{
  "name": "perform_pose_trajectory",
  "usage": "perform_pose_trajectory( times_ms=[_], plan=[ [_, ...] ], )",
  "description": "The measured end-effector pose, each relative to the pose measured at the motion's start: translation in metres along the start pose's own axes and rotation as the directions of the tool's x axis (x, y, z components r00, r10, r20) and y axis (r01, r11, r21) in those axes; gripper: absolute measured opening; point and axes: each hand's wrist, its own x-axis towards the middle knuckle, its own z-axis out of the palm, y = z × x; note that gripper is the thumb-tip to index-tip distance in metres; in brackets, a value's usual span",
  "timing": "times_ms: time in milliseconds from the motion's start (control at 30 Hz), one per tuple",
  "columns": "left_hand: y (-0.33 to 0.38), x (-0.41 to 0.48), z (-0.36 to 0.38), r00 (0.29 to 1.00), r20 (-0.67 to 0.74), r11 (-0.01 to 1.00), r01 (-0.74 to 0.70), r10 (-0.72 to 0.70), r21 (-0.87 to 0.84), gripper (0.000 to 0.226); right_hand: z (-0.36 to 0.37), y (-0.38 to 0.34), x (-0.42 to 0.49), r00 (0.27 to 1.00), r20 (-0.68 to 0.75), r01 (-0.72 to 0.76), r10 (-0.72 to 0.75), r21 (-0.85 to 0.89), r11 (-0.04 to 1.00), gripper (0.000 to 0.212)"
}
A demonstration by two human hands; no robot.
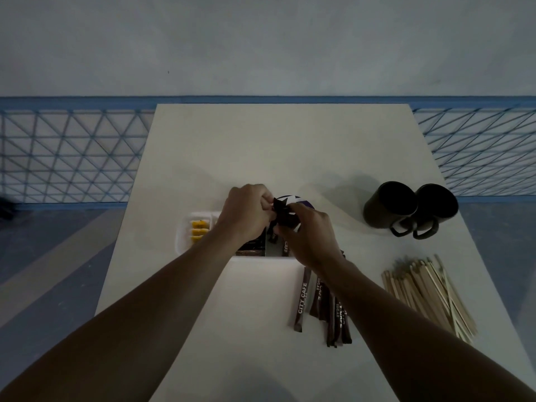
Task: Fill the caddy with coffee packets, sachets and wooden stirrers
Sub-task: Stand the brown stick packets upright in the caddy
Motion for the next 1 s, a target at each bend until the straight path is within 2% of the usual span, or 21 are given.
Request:
perform_pose_trajectory(
  times_ms=[233, 367, 600, 767, 867, 1000],
  plan=[
    [-0.0053, 0.0019, -0.0036, 0.997, 0.07, 0.999, 0.023, -0.02, -0.039, 0.034, -0.0024, 0.0003, 0.0009, 1.0, -0.016, 0.013, -0.013, 0.0, 1.0, 0.016],
    [-0.0062, 0.0009, -0.0014, 1.0, -0.022, 0.998, 0.011, -0.013, -0.065, 0.026, -0.0045, -0.0022, 0.0026, 0.996, -0.082, 0.048, -0.04, 0.091, 0.995, 0.026],
    [-0.0016, 0.006, 0.0, 0.998, -0.044, 0.994, -0.047, 0.043, -0.096, 0.011, -0.0081, -0.004, 0.0043, 0.986, -0.119, 0.129, -0.115, 0.121, 0.984, 0.026],
    [-0.0003, 0.0086, 0.0004, 0.997, -0.067, 0.996, -0.05, 0.046, -0.074, 0.008, -0.007, -0.0058, 0.0071, 0.996, -0.084, 0.018, 0.0, 0.21, 0.978, 0.03],
    [-0.0008, 0.0081, 0.0019, 0.996, -0.084, 0.997, -0.006, -0.001, -0.08, 0.013, -0.0059, -0.0032, 0.0069, 0.997, -0.057, -0.035, 0.045, 0.168, 0.985, 0.034],
    [-0.0022, 0.0058, 0.0012, 0.996, -0.081, 0.993, 0.034, -0.044, -0.111, 0.019, -0.0075, 0.0005, 0.0039, 0.997, -0.058, -0.034, 0.041, 0.122, 0.992, 0.033]
  ],
)
